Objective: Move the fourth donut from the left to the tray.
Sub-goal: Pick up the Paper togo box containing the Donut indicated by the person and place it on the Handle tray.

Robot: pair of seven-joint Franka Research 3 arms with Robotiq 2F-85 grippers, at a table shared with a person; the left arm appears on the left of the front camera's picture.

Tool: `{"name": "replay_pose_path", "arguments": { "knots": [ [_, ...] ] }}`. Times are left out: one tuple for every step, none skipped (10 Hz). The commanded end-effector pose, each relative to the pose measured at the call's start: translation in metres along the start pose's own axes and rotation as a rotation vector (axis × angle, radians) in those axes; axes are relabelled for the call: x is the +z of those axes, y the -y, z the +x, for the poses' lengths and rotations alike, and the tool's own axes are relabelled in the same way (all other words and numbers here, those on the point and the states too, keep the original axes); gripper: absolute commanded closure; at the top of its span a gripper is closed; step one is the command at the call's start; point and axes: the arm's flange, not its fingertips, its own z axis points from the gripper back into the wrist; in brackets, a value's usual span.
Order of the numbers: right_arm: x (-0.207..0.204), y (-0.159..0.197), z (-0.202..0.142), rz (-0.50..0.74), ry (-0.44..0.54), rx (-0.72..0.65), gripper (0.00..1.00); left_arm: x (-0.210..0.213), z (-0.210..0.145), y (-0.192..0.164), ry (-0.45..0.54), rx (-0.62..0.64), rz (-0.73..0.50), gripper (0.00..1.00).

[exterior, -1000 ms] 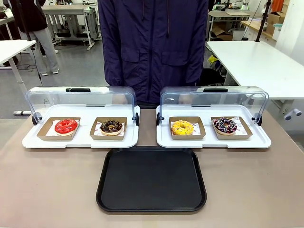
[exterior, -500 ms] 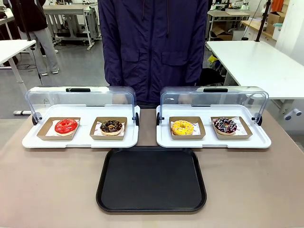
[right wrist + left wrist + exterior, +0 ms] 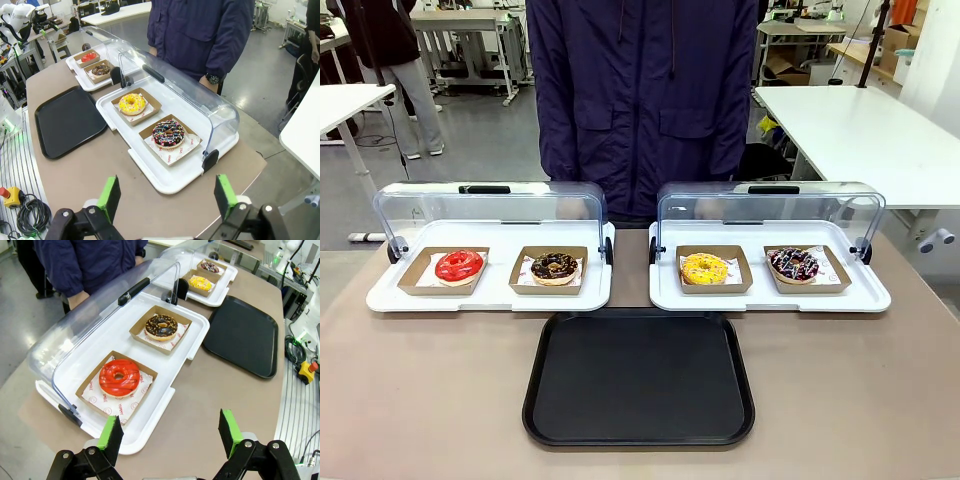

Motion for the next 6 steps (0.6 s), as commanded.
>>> {"name": "replay_pose_path", "arguments": {
  "knots": [
    [-0.0002, 0.0036, 0.0011, -0.004, 0.025, 0.026, 0.0, 0.0008, -0.0003, -0.0009, 0.017, -0.017, -0.005, 0.0],
    [-0.0002, 0.0036, 0.0011, -0.004, 0.025, 0.026, 0.0, 0.0008, -0.0003, -0.0009, 0.017, -0.017, -0.005, 0.0],
    [-0.0002, 0.0036, 0.0011, -0.004, 0.025, 0.026, 0.0, 0.0008, -0.0003, -0.0009, 0.017, -0.017, -0.005, 0.0],
    [-0.0002, 0.0036, 0.0011, -0.004, 0.025, 0.026, 0.0, 0.0008, -0.0003, -0.0009, 0.017, -0.017, -0.005, 0.0],
    [-0.0002, 0.0036, 0.0011, -0.004, 0.025, 0.026, 0.0, 0.0008, -0.0003, -0.0009, 0.017, -0.017, -0.005, 0.0],
    [-0.0002, 0.0036, 0.0011, -0.004, 0.025, 0.026, 0.0, 0.0008, -0.0003, -0.0009, 0.017, -0.017, -0.005, 0.0]
  ]
}}
